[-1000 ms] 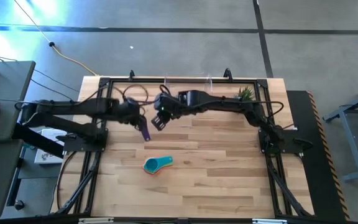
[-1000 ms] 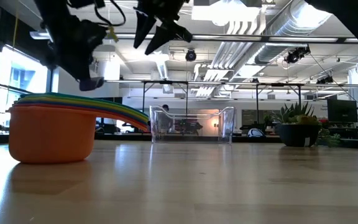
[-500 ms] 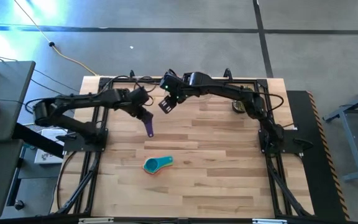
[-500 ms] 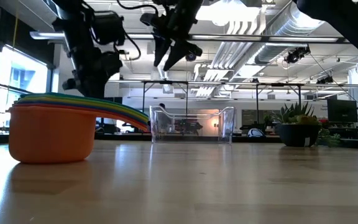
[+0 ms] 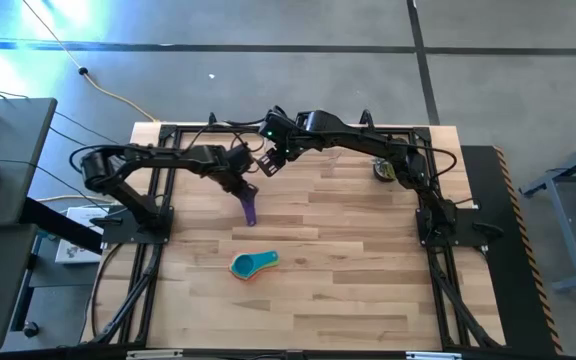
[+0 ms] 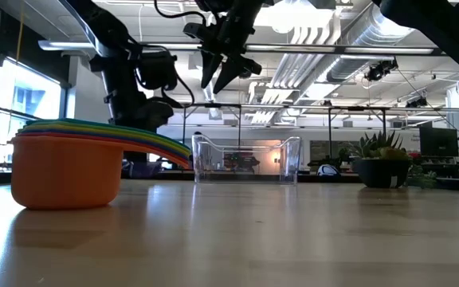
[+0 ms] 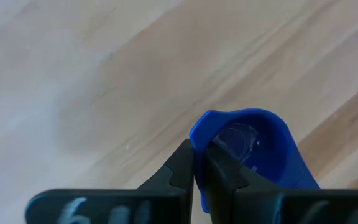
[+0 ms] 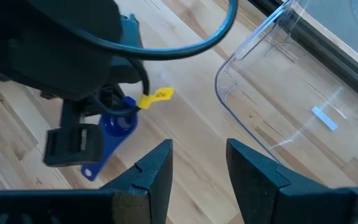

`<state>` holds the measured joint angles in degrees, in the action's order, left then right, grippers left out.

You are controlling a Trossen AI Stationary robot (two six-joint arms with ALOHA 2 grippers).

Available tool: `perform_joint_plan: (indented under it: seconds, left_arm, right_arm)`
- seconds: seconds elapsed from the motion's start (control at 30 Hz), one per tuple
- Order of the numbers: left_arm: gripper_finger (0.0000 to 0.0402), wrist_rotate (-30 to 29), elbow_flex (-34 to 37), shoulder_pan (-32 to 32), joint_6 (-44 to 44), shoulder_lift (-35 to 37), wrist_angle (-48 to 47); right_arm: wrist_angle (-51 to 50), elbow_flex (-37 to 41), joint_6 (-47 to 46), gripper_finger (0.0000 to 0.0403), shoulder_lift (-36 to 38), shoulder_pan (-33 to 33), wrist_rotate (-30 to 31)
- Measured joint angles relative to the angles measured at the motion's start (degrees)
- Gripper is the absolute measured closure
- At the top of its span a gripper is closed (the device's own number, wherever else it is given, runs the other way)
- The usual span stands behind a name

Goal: Nest measuring cups in basket
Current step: Stack the dark blue measuring cup on top of the light blue measuring cup

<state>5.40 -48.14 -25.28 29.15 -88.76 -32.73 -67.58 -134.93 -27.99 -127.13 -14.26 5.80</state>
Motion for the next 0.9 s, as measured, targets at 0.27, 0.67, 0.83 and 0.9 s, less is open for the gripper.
perform_joint_plan:
  seconds: [0.27, 0.67, 0.83, 0.9]
  left_arm:
    - [0.0380, 0.1, 0.0, 0.6, 1.9, -0.8, 2.5]
    - [0.0376, -0.4, 0.0, 1.4, 0.9, -0.8, 2.7]
    - [0.0362, -0.5, 0.0, 1.4, 0.4, -0.8, 2.7]
    - [0.0355, -0.5, 0.0, 1.4, -0.2, -0.8, 2.6]
  right_arm:
    - [0.0, 0.0, 0.0, 0.0261, 0.0, 0.0, 0.0]
    - [0.0, 0.0, 0.0, 0.0261, 0.0, 0.0, 1.3]
    - [0.0, 0.0, 0.0, 0.0261, 0.0, 0.0, 1.3]
    - [0.0, 0.0, 0.0, 0.0261, 0.0, 0.0, 1.3]
